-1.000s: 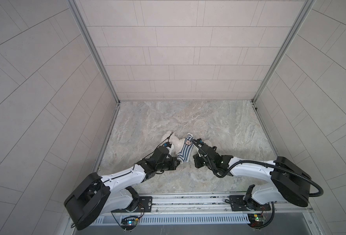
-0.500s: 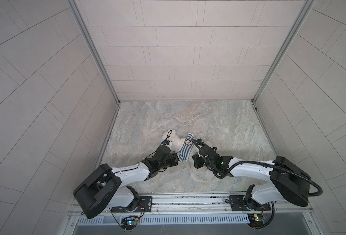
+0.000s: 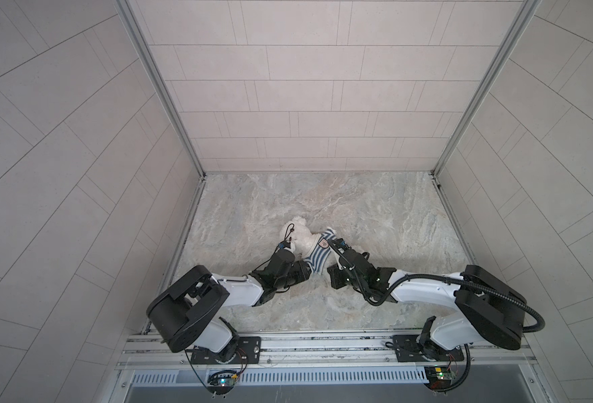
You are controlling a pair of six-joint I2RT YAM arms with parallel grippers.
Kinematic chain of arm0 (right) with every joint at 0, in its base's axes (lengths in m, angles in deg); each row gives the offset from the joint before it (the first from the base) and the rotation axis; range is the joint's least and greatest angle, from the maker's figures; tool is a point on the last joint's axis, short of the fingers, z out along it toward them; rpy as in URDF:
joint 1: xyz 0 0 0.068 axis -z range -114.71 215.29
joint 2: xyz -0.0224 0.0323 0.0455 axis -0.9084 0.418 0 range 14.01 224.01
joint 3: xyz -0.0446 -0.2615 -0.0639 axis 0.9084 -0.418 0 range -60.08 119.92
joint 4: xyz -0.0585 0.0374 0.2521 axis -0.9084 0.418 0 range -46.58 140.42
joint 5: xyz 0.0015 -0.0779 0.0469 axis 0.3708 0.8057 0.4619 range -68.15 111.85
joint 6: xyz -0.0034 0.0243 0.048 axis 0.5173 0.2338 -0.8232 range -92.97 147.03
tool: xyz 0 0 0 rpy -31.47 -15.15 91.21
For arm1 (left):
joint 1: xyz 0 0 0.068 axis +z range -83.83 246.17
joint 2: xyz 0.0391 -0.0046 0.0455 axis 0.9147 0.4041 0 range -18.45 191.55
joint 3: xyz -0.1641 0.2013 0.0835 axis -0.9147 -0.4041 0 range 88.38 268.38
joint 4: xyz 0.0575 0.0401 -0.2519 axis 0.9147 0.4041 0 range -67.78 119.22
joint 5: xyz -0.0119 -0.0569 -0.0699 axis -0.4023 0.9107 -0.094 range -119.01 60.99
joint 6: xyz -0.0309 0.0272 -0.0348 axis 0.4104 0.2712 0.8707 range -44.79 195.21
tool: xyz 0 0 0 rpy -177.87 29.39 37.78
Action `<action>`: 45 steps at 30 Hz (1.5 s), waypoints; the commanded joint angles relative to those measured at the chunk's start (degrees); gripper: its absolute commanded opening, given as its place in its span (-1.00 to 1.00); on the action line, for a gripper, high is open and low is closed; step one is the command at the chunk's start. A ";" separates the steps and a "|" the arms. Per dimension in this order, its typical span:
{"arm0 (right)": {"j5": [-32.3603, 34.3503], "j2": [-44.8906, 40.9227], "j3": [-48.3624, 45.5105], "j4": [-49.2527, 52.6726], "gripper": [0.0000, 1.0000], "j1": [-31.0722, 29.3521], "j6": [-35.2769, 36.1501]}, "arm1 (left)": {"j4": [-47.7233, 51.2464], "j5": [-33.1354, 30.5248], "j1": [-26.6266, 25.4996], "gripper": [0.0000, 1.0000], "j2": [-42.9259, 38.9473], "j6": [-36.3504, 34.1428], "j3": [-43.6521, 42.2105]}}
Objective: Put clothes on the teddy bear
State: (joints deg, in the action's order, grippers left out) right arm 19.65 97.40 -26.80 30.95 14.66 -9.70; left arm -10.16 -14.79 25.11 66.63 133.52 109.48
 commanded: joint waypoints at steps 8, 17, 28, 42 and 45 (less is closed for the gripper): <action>-0.79 1.81 -0.40 -1.30 -1.00 -0.34 -1.32 | -11.30 -0.72 1.69 -0.54 5.33 7.09 0.02; 0.04 -1.77 -2.42 0.08 -1.00 -0.34 -0.77 | -12.82 -2.44 1.86 -1.00 6.08 7.62 -0.40; 3.50 -9.64 1.40 10.43 0.24 -2.72 3.18 | -13.90 3.65 0.31 -1.00 1.91 6.06 -0.93; 9.32 -3.05 0.75 3.31 -0.30 -2.72 0.87 | -14.98 7.99 -3.85 -1.00 1.05 4.25 -1.89; 9.79 -1.09 1.41 3.78 -0.55 -2.72 0.52 | -16.48 8.28 -3.85 -1.00 1.50 5.06 -2.54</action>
State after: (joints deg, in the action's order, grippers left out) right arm 27.41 94.82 -26.24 35.15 12.08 -8.28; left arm -22.97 -8.28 21.66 67.62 138.37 107.85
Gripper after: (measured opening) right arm 0.251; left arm 0.049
